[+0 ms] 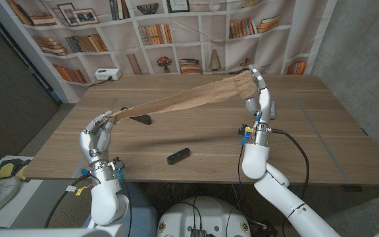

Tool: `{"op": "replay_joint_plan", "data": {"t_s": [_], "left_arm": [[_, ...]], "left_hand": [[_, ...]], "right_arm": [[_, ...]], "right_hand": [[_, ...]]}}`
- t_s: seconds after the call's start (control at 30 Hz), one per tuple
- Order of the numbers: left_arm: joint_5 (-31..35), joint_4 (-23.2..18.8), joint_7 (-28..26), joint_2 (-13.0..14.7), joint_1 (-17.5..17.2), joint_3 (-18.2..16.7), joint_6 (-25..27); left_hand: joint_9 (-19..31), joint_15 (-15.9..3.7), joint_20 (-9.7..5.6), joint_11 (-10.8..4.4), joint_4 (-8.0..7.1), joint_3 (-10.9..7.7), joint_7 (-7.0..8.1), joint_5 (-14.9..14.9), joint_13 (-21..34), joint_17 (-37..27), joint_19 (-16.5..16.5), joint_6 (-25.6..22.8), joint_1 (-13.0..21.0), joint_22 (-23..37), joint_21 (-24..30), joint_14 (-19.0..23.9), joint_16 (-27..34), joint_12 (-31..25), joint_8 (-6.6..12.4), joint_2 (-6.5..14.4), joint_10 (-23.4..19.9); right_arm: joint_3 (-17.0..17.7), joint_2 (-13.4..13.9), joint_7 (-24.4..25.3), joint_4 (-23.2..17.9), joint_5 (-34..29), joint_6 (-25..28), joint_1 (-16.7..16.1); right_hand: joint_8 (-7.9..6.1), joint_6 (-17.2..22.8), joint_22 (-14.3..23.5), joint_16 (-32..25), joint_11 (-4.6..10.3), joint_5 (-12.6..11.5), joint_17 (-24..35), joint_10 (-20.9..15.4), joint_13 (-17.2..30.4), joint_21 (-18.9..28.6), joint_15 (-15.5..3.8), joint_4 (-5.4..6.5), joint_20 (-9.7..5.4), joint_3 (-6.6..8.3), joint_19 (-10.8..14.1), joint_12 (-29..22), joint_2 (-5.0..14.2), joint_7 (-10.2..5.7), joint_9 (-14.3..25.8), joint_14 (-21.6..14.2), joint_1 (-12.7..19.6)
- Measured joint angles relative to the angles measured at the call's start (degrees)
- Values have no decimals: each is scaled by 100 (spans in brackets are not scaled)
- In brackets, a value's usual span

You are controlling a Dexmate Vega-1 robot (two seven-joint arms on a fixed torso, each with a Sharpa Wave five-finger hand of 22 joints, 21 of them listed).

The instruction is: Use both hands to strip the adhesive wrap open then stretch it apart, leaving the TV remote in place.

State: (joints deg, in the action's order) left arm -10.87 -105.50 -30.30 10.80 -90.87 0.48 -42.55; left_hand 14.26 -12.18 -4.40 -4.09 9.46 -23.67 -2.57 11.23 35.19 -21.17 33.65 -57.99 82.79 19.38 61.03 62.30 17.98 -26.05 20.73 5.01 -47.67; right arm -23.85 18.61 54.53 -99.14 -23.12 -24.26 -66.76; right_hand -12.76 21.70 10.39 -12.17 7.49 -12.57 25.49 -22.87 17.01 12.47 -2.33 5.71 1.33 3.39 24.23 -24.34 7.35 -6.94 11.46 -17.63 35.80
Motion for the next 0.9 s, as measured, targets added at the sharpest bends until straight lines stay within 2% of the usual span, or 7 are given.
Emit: {"op": "replay_joint_plan", "data": {"t_s": [0.33,0.57,0.67,0.73,0.77,0.9], "left_arm": [[-61,-59,190,8,-133,-94,-128],[48,-136,191,-116,-220,-196,-152],[108,-139,158,-137,-229,-216,-156],[159,-139,122,-137,-229,-216,-167],[172,-147,113,-238,-261,-306,-171],[258,-143,55,-323,-275,-396,-216]], "left_hand": [[-1,0,0,0,-14,14,1,-16,0,-25,0,-1,-22,-54,65,-1,0,0,0,36,0],[27,0,2,0,9,39,1,-17,25,-51,-1,-1,-22,-105,88,-1,0,0,0,36,-1],[27,0,61,20,9,39,-9,0,27,-78,-65,10,-22,-131,88,-1,0,21,0,36,20],[27,30,33,41,9,39,-19,2,24,-82,-95,19,-23,-157,88,-31,0,39,0,36,40],[43,30,51,41,9,39,-19,3,25,-83,-114,19,-22,-159,117,-32,0,43,0,36,40],[53,41,66,82,8,39,-49,3,27,-112,-168,50,0,-190,131,-83,-41,66,0,58,81]], "right_arm": [[18,32,90,-115,-85,52,-85],[92,68,109,-130,-49,44,-83],[137,87,109,-152,-30,36,-86],[176,105,109,-181,-30,36,-109],[188,110,103,-189,40,4,-117],[266,144,78,-234,87,-30,-175]], "right_hand": [[0,0,0,0,-21,0,-27,-22,-27,0,0,0,0,0,0,0,-23,0,0,0,-22],[0,0,1,0,-21,0,-53,-22,-27,0,0,3,0,-3,-1,0,-23,-1,1,0,-22],[0,0,1,0,-21,0,-53,-22,-27,0,0,23,0,-24,-1,0,-23,-1,1,0,-22],[27,0,1,0,-21,0,-53,-22,-27,0,0,23,21,-23,21,27,-23,-1,1,0,-22],[27,0,1,0,-21,0,-53,-22,-27,0,-16,23,26,-23,26,44,-24,-1,1,-16,-21],[27,0,1,0,-31,0,-80,-32,-27,0,-2,23,40,-23,40,44,-24,-1,1,-63,-21]]}}
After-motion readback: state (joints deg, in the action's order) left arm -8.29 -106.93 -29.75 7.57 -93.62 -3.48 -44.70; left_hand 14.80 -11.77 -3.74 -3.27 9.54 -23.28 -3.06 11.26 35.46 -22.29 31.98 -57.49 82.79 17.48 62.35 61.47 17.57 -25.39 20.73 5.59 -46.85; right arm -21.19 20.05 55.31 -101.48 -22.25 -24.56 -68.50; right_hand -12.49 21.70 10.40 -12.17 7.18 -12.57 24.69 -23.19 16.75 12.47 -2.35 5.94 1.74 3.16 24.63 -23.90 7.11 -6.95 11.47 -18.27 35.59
